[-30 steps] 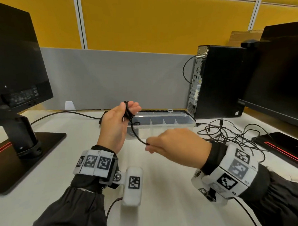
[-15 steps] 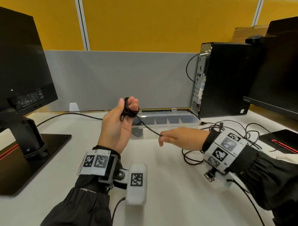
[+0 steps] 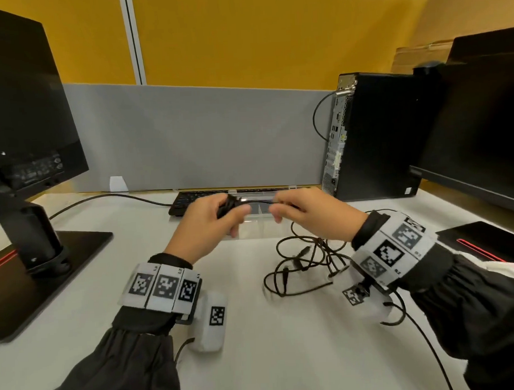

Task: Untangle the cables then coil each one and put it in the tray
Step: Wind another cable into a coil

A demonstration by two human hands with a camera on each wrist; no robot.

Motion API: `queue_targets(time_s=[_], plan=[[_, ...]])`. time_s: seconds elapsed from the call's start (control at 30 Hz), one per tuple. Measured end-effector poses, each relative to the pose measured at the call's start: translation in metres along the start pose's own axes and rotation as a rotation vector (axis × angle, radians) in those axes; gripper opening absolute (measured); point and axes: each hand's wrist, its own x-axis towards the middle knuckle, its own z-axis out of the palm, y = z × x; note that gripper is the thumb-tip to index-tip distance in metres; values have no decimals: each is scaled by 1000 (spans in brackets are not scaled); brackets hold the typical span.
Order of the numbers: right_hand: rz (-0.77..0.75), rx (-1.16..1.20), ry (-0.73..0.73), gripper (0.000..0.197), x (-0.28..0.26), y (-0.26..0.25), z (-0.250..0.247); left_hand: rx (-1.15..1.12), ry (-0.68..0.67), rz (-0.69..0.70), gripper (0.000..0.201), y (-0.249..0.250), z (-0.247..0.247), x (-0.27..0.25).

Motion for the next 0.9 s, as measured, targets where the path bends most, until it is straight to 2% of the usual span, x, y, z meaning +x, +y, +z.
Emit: queue_targets(time_s=[0.1, 0.17, 0.23, 0.37, 0.47, 0.57, 0.63, 0.67, 0.73, 0.77, 0.83, 0.9], plan=[[161, 133, -341, 28, -15, 24, 1, -91, 252, -76, 32, -20, -14, 5], [208, 87, -442, 30, -25, 41, 2, -195, 423, -146, 34, -29, -25, 7], [293, 16, -451, 30, -34, 59, -2, -325, 578, -245, 31, -35, -35, 7], [498, -141, -364, 34, -47, 111, -18, -609, 847, -384, 25, -47, -54, 0], [639, -409, -401, 29, -53, 130, -28, -685, 963, -425, 28, -55, -65, -2], [691, -616, -402, 33, -47, 122, -33, -655, 960, -442, 27, -53, -60, -1], [641, -570, -278, 36, -36, 102, -37, -643, 875, -459, 26, -47, -50, 2], [579, -488, -191, 41, -29, 89, -37, -652, 823, -451, 25, -43, -44, 4], [352, -235, -28, 54, -13, 53, -32, -630, 692, -397, 28, -33, -29, 7], [246, -107, 0, 60, -6, 31, -27, -580, 610, -364, 30, -27, -20, 7], [121, 40, -86, 61, 7, -10, -14, -515, 476, -298, 32, -18, -6, 8], [28, 183, -142, 40, 13, -34, 1, -501, 411, -283, 32, -18, 0, 8]])
